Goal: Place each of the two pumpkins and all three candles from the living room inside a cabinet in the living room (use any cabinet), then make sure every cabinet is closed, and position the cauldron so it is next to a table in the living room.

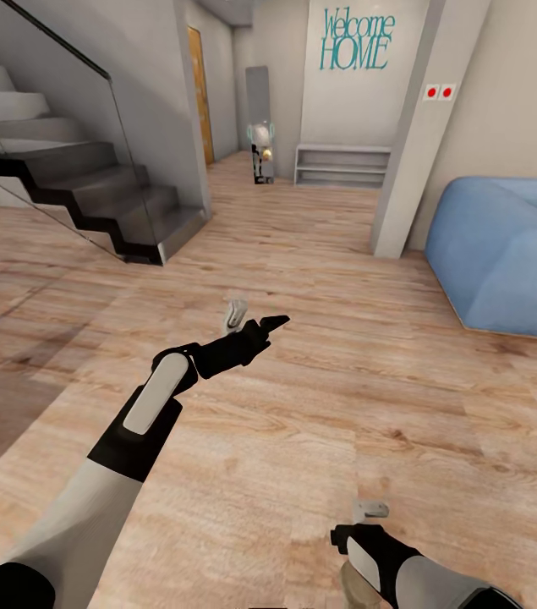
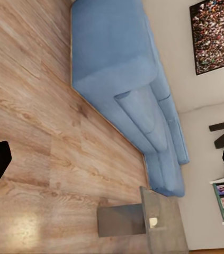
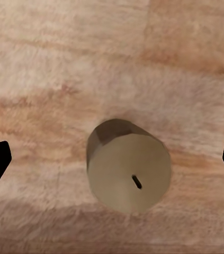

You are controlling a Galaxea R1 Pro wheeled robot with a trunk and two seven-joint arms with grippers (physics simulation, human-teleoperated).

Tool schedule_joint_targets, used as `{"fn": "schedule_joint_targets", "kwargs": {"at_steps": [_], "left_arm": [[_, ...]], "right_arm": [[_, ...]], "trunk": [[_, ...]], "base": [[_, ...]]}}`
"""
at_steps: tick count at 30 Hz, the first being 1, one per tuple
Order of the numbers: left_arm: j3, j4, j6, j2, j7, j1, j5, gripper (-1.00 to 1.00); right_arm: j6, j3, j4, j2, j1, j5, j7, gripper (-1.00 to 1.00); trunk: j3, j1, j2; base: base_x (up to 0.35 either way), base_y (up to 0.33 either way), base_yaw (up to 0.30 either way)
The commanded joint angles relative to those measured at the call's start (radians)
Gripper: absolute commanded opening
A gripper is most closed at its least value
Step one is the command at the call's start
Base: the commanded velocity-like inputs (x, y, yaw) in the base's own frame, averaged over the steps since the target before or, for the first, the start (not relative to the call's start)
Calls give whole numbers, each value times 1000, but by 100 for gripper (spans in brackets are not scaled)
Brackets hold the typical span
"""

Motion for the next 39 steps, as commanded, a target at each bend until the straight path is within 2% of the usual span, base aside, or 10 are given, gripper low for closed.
{"fn": "schedule_joint_targets", "kwargs": {"at_steps": [1,27,32,39], "left_arm": [[0,0,-1,0,0,0,0,100],[0,0,-1,0,0,0,0,100],[0,0,-1,0,0,0,0,100],[0,0,-1,0,0,0,0,100]], "right_arm": [[0,0,0,0,0,1,-1,100],[-1,-6,1,-15,0,-3,-18,100],[-1,-7,0,-14,0,-3,-81,100],[-1,-8,0,-15,0,-3,-96,100]], "trunk": [[-3,4,-7],[-85,104,-189],[-100,122,-223],[-128,125,-225]], "base": [[0,0,0],[0,0,0],[0,0,0],[0,0,0]]}}
